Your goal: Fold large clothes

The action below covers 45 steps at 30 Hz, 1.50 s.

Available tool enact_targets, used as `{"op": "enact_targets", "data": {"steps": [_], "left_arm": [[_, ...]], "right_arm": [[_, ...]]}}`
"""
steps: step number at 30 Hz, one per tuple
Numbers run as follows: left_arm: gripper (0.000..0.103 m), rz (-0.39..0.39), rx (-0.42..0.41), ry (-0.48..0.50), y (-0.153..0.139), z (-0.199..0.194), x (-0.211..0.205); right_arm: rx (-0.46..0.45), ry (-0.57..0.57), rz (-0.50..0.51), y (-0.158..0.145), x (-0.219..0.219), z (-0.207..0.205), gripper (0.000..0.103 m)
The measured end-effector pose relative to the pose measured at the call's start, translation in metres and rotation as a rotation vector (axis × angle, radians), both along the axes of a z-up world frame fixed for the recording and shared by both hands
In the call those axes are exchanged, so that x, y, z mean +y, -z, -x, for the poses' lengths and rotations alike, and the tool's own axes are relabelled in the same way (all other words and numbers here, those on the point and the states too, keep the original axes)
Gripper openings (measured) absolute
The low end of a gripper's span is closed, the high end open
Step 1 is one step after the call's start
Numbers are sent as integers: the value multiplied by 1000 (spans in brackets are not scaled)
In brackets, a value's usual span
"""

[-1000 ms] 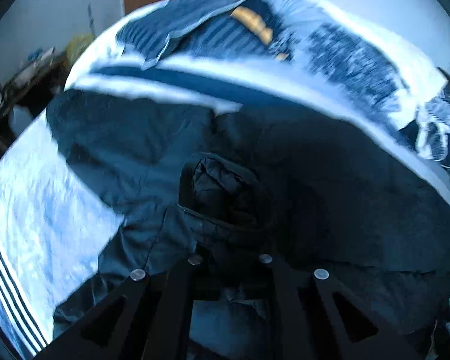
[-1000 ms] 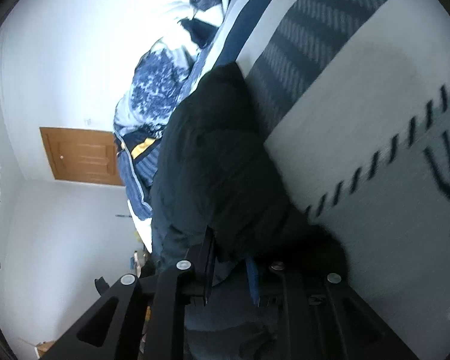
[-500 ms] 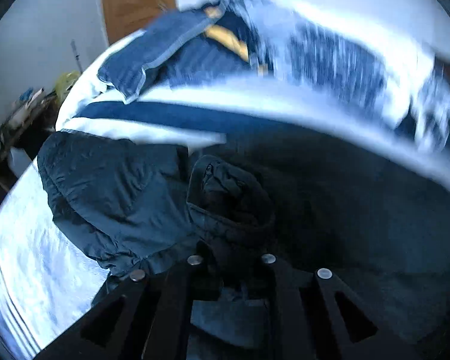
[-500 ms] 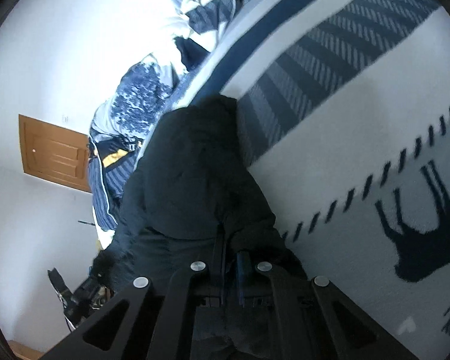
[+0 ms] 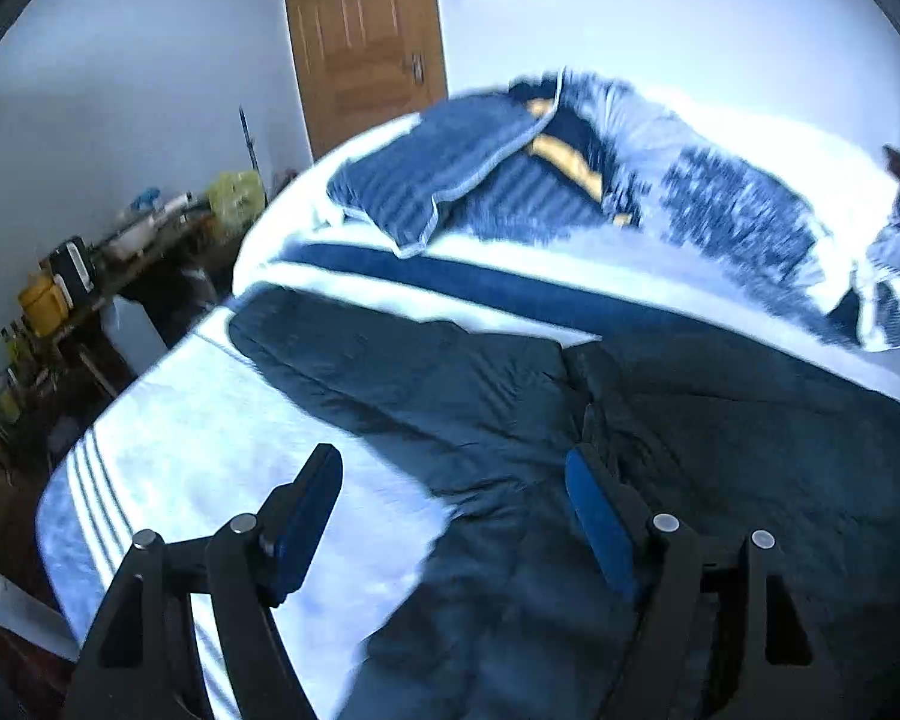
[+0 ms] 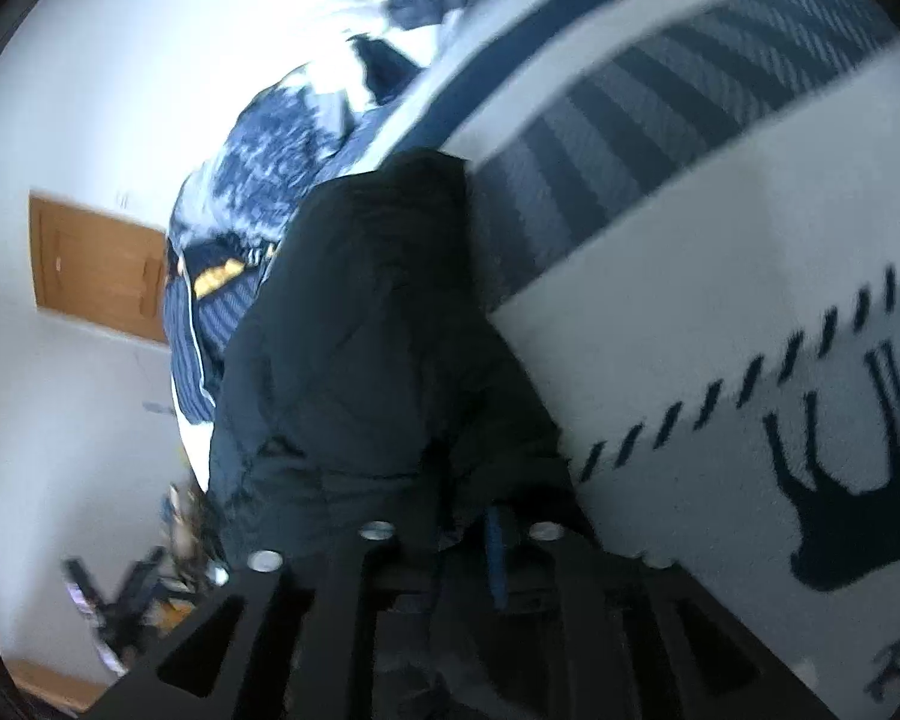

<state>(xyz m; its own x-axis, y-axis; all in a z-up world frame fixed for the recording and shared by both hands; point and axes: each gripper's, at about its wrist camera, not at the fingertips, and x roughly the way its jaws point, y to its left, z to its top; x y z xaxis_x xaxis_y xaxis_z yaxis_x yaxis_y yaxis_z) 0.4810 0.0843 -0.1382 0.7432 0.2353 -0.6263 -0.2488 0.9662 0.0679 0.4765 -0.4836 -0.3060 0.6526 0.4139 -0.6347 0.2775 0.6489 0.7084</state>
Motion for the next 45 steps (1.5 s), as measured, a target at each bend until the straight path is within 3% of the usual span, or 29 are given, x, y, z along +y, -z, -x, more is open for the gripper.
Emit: {"op": "enact_targets", "data": {"steps": [1,2,3,4,7,8,11,15,17,19,21,24,29,32,34,36,37,38,39,41,45], "left_arm": [[79,4,-22,3,-9,20,9],[84,13,-49,7,-16,44,18],[87,27,-73,12,-23,67,26],[87,41,-99,15,-27,94,35],[92,80,-132,28,-25,152,49],[98,109,-120,31,-18,169,53],[98,188,-62,65,8,200,62],[98,242,72,129,49,206,66],[98,233,126,162,64,203,64],[98,219,162,195,75,200,61],[98,225,197,209,84,195,61],[98,218,270,215,104,187,61],[98,244,363,222,135,174,62],[97,273,383,221,147,173,62],[88,277,408,227,155,173,58],[55,266,441,223,163,173,53],[49,275,440,225,164,174,52],[34,300,433,233,162,176,53],[19,342,421,252,158,179,54],[8,388,403,281,148,186,57],[5,528,372,348,116,217,70]], "right_arm": [[-37,1,41,-12,4,11,45],[-68,6,80,-22,6,22,64],[-107,16,146,-33,12,37,75],[-137,33,239,-47,21,59,75],[-226,43,325,-68,47,121,75],[-250,47,328,-71,53,141,75],[-303,65,322,-77,74,201,79],[-315,90,383,-90,104,263,82],[-268,27,381,-98,112,274,82],[-182,9,444,-104,118,279,82],[-84,3,406,-100,113,279,82],[30,-22,323,-78,106,273,82],[180,-85,373,-28,120,256,76],[229,-100,330,2,126,257,67],[263,-145,302,20,134,258,51],[271,-200,345,24,143,256,45],[261,-210,333,22,144,256,36],[246,-227,298,20,144,256,15],[235,-238,284,16,143,258,10],[202,-245,264,3,138,264,5],[106,-217,217,-40,113,289,3]]}}
